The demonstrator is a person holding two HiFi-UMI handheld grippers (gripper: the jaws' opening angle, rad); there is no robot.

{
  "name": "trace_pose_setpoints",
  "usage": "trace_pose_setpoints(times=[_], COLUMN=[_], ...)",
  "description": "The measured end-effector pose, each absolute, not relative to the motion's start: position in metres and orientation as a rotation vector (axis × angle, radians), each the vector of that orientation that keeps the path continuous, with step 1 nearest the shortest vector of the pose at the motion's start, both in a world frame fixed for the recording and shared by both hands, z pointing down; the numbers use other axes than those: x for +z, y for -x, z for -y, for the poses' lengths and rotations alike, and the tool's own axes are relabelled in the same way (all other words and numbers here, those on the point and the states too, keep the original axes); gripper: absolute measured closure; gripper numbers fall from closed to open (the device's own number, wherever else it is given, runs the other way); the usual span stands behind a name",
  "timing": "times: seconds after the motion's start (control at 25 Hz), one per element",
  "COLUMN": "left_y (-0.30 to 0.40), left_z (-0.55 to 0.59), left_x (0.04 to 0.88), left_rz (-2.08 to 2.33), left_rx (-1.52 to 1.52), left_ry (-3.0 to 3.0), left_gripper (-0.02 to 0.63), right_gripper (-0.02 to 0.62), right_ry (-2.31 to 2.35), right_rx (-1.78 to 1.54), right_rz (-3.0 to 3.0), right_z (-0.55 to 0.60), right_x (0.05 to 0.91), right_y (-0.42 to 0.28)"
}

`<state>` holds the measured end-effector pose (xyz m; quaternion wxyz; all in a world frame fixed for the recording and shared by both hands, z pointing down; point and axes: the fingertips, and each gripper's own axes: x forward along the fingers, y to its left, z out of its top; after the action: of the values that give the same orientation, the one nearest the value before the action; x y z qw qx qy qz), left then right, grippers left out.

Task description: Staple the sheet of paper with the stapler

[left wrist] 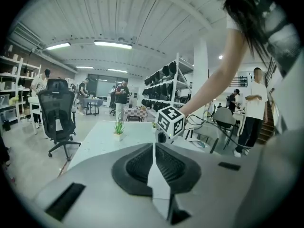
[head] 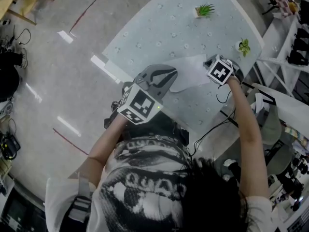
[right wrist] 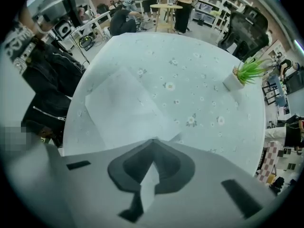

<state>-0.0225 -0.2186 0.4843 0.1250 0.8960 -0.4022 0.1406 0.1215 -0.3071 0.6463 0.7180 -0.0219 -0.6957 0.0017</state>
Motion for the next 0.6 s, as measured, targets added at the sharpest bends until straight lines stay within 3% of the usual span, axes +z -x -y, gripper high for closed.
trace_pose_setpoints(times=[0.6], left_y=[0.024], left_z=[0.207], left_x=[0.459], left_rz=[1.196], left_rx=[0.490], left_ry=[-2.661], left_gripper=[0.591], right_gripper=[0.595], right_ry=[-0.354], right_rx=[0.138], right_rz=[1.903], right_z=[0.306], right_x=[0.621], right_y=[-0.133])
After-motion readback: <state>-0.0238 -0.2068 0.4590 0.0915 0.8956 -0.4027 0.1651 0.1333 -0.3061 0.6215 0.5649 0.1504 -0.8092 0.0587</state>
